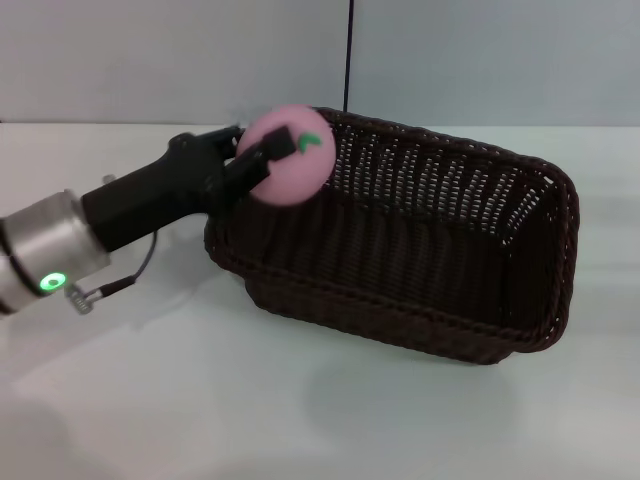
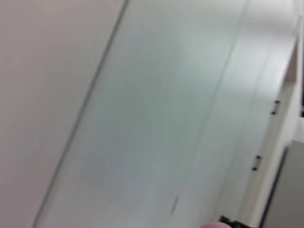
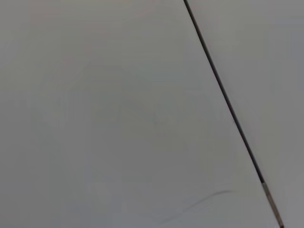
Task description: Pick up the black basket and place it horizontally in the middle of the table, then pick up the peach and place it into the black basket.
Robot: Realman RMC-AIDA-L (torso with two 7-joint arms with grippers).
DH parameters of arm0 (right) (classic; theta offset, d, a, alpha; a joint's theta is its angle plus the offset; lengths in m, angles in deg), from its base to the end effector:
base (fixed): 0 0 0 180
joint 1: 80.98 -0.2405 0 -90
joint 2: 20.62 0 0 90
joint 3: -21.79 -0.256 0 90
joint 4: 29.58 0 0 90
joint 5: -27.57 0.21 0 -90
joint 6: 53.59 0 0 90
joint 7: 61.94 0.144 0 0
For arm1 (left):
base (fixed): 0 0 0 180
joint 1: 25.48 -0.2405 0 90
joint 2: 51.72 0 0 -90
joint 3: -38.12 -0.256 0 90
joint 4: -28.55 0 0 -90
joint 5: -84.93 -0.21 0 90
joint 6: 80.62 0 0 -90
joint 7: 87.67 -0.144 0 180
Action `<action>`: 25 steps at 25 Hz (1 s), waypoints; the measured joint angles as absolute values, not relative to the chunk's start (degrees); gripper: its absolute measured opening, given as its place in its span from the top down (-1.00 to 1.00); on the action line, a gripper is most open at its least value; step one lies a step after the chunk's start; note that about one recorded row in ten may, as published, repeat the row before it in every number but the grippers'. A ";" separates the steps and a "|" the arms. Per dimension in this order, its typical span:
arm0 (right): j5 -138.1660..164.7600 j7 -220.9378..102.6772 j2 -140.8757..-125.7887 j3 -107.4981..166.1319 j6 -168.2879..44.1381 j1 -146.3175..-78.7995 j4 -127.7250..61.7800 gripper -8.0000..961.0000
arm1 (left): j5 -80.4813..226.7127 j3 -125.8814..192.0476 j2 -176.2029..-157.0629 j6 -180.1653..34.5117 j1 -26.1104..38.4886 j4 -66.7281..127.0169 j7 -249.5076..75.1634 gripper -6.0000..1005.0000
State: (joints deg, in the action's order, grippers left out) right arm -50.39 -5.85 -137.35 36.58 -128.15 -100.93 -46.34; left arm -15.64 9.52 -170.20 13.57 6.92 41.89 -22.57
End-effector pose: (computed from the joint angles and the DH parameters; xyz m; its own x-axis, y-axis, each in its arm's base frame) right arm 0.3801 0.3046 0.0770 0.4144 0.0021 -0.9101 -0.8958 -0.1757 -0.4083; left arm -0.2469 0.3151 -0.0207 0.4719 0.2822 0.8353 0.5482 -0.8359 -0.0273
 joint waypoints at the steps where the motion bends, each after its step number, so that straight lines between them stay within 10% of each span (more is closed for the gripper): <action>1: -50.46 -5.86 -137.39 36.60 -128.19 -100.88 -46.23 0.11 | -15.17 9.53 -170.23 11.79 7.54 41.02 -22.56 0.55; 7: -50.62 -6.05 -137.94 36.64 -128.31 -100.63 -45.79 0.11 | -12.27 9.55 -170.26 9.98 7.59 39.61 -23.00 0.64; 20: -50.70 -7.15 -138.17 36.73 -127.96 -101.43 -45.12 0.11 | -7.62 9.58 -170.04 13.74 4.07 39.53 -23.25 -0.66; 25: -50.58 -7.19 -138.33 36.52 -127.97 -101.43 -45.05 0.11 | -2.40 10.49 -169.99 16.30 0.46 39.53 -27.34 -0.66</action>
State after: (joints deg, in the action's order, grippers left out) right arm -50.58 -7.19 -138.33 36.52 -127.97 -101.43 -45.05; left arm -2.40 10.49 -169.99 16.30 0.46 39.53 -27.34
